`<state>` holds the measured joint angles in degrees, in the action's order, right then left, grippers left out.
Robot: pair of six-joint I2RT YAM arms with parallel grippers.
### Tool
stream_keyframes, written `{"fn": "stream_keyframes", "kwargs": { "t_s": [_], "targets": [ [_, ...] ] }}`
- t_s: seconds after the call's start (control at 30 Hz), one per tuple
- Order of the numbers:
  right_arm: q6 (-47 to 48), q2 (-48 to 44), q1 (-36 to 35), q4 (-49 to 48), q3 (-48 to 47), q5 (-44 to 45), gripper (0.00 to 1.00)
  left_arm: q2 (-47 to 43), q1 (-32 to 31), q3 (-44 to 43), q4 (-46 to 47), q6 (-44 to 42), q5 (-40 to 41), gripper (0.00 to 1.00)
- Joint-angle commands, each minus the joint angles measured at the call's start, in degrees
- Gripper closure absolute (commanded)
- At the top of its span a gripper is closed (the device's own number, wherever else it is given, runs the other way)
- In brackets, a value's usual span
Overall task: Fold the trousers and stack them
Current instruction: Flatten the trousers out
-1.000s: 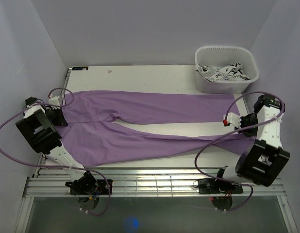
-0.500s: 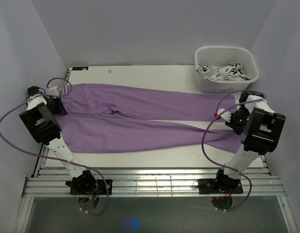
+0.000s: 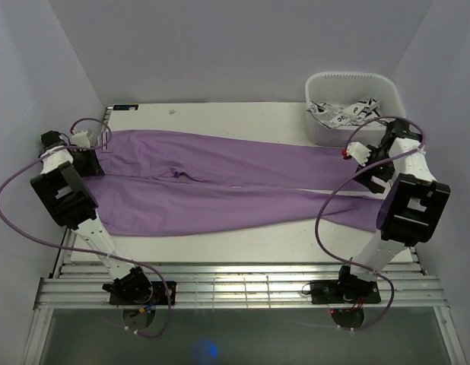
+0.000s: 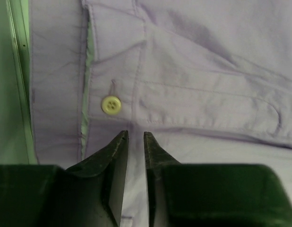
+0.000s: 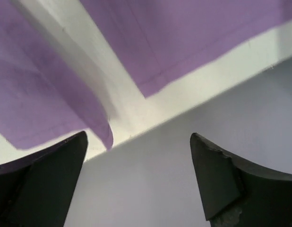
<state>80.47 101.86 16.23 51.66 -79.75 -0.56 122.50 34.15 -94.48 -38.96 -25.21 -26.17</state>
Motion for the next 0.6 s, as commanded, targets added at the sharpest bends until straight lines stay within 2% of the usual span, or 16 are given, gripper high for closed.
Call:
{"fn": "stream_keyframes", "kwargs": {
  "t_s": [0.0, 0.07, 0.1, 0.23, 0.27, 0.4, 0.57],
  "targets": [
    [2.23, -9.02, 4.50, 6.34, -1.30, -3.22, 0.10, -9.72, 0.04, 3.93, -1.37, -2.02, -0.81, 0.67],
    [5.56, -11.68, 5.82, 10.38, 1.76, -3.31, 0.24, -12.54, 0.04, 5.35, -2.87, -2.82, -1.07, 0.63],
    [6.27, -14.82, 6.01, 11.17, 3.70, -3.31, 0.35, -13.24, 0.04, 6.05, -5.23, -3.87, -1.33, 0.61],
    [9.00, -22.40, 5.92, 10.14, 16.96, -3.13, 0.46, -15.97, 0.48, 7.73, -10.42, -5.63, -2.30, 0.53],
    [9.35, -23.54, 5.75, 7.78, 22.21, -3.05, 0.47, -16.23, 0.56, 8.08, -11.57, -6.07, -2.39, 0.52],
    [8.48, -24.79, 4.87, -0.04, 30.94, -2.34, 0.46, -18.17, 1.00, 11.85, -13.07, -7.83, -2.22, 0.51],
    [4.00, -21.10, 3.99, -10.59, 34.21, -3.13, 0.39, -19.57, 1.44, 16.77, -11.93, -8.54, -2.04, 0.50]
  ]
}}
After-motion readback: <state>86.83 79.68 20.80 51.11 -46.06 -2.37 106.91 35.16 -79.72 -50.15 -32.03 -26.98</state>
